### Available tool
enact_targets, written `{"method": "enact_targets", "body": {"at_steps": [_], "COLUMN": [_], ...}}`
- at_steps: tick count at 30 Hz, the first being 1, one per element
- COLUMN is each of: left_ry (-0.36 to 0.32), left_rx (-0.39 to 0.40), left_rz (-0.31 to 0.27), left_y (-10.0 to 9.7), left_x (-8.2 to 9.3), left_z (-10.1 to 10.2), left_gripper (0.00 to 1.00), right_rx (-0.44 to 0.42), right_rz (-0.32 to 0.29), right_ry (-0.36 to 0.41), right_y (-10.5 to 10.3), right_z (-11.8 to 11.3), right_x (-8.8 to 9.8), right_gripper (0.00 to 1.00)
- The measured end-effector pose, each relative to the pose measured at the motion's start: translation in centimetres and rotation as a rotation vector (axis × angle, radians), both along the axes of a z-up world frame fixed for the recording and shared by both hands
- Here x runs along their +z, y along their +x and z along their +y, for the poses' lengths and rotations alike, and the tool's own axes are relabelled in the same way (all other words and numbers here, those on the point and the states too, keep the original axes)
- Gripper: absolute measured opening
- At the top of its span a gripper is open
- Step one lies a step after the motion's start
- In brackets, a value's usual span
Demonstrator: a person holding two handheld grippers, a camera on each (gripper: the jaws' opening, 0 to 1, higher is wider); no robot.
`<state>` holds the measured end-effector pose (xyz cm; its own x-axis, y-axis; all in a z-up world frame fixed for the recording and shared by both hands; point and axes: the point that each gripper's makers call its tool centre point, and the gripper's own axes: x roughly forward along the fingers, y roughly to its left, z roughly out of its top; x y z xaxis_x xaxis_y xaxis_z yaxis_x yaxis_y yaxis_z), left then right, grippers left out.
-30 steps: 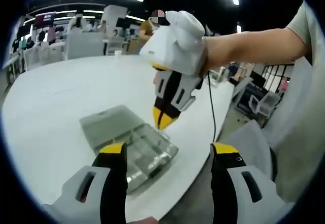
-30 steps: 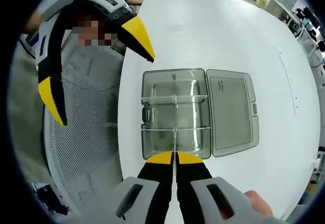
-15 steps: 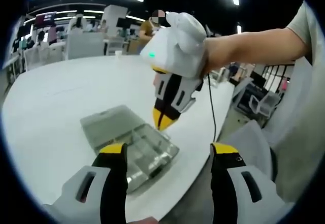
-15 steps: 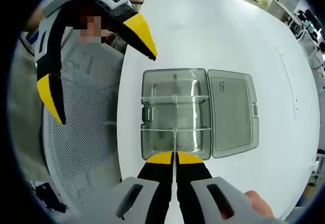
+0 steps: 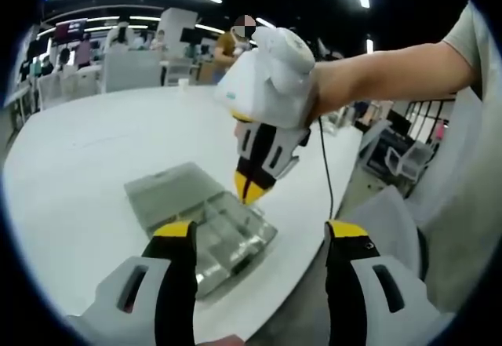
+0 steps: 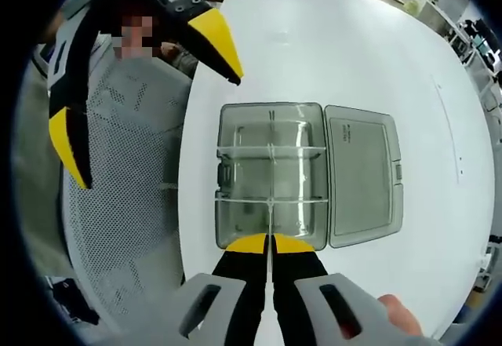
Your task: Insert the divider into the dual guide fixture by aligning both edges with the guide slots and pushing it downward to the bottom, including one-sided entry, uneven engagement, binding, and posture correction.
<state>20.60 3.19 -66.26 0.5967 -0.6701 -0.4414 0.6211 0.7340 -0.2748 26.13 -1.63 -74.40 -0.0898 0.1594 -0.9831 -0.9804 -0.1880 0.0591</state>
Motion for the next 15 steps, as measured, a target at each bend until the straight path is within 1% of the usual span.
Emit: {"method": "enact_targets", "body": {"at_steps": [15], "left_ry": [0.001], "left_rx": [0.008], "left_rz": [0.002], "left_y": [-0.01], "left_x": [0.12], "left_z": [0.13], "left_gripper": [0.64], "right_rx": [0.037], "right_rz": [-0.009], "right_ry": [-0.018], "right_y": [0.17], "right_z": [0.10], "right_x": [-0.99], "right_gripper": [0.00]}}
